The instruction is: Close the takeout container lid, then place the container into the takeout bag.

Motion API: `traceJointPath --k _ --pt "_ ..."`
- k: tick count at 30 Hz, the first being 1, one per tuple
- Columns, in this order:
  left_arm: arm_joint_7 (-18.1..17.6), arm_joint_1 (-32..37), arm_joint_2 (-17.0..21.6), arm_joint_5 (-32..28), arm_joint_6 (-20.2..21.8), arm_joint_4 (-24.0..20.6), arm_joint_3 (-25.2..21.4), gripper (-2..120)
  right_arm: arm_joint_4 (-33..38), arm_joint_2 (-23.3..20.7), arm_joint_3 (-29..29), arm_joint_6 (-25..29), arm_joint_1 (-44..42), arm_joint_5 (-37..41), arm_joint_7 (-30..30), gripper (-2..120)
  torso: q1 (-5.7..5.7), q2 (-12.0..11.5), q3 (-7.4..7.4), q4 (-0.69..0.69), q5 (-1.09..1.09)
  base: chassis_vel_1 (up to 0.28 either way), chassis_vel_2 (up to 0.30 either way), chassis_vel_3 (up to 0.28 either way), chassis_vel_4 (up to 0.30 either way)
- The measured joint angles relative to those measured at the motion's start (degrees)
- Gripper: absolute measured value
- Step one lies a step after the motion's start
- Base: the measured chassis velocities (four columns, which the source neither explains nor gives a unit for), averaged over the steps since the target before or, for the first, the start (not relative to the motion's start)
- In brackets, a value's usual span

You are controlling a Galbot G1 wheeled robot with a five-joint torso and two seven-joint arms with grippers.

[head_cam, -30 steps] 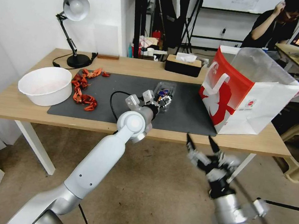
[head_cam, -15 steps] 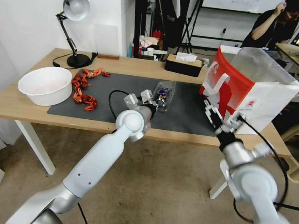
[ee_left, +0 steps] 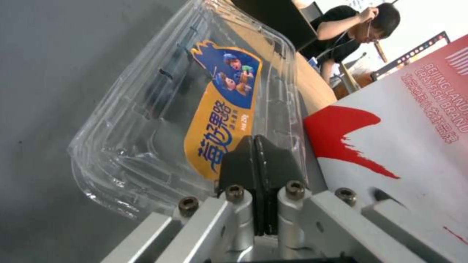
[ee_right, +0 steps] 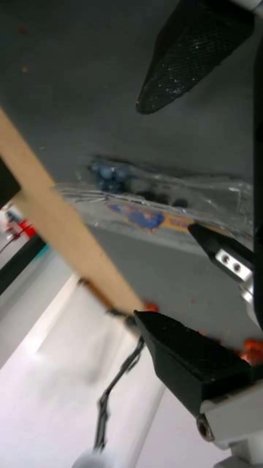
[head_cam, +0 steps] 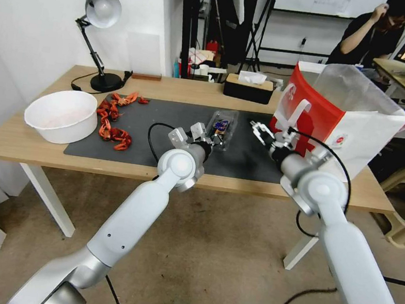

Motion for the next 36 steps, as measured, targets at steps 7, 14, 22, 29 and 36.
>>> traceJointPath --k 7,14,22,29,36 --pt "-0.01 0.42 -0.11 0.02 -0.18 0.25 -0.21 0 -6.83 2.29 -2.68 -4.93 6.01 -1.10 2.32 100 0.00 0.01 0.00 -0.01 0.00 0.000 0.000 0.000 0.000" --pt "0.00 0.52 0.22 -0.11 -0.20 -0.01 -0.45 0 -13.65 4.70 -4.03 -12.45 11.12 0.89 5.73 100 -0.01 0.01 0.00 -0.01 0.00 0.000 0.000 0.000 0.000" --pt "-0.03 0.63 0.63 -0.44 -0.25 -0.20 -0.50 0 -17.73 7.00 -5.51 -14.74 15.05 3.84 8.86 100 -0.01 0.01 0.00 -0.01 0.00 0.000 0.000 0.000 0.000" --pt "-0.11 0.38 0.70 -0.72 -0.28 -0.23 -0.59 0 -20.09 8.29 -6.99 -14.73 16.97 4.77 12.33 100 0.00 0.01 -0.01 -0.01 0.00 0.000 0.000 0.000 0.000" --pt "-0.15 0.47 0.68 -0.77 -0.35 -0.41 -0.57 0 -21.58 9.32 -8.19 -14.65 17.88 5.34 14.26 100 -0.01 0.01 0.00 -0.01 0.00 0.000 0.000 0.000 0.000"
